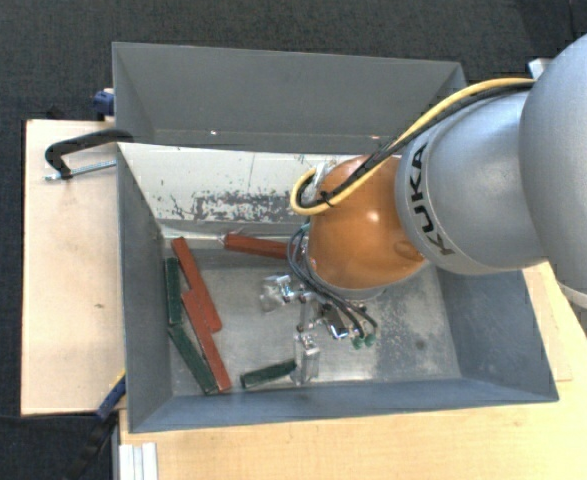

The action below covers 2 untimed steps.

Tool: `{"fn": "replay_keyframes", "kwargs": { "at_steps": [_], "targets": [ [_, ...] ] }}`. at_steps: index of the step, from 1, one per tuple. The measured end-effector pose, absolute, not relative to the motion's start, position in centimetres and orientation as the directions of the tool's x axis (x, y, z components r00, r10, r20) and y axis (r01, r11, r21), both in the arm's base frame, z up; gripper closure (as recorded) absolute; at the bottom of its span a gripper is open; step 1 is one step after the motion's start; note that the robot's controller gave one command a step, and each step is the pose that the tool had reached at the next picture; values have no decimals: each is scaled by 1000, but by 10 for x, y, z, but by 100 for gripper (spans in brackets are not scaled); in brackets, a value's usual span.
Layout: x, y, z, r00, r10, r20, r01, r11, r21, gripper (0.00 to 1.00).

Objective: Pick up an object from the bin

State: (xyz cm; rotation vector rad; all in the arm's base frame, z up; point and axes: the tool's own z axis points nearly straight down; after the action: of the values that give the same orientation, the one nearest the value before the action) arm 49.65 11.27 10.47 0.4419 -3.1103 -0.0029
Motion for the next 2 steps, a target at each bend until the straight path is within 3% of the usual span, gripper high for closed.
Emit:
{"fn": "replay_keyframes", "kwargs": {
  "at_steps": [1, 2],
  "targets": [
    [495, 111, 107, -962, -274, -1, -274, 962, 1, 0],
    [493, 99, 71, -853, -522, -1, -522, 853, 1, 100]
  ]
}}
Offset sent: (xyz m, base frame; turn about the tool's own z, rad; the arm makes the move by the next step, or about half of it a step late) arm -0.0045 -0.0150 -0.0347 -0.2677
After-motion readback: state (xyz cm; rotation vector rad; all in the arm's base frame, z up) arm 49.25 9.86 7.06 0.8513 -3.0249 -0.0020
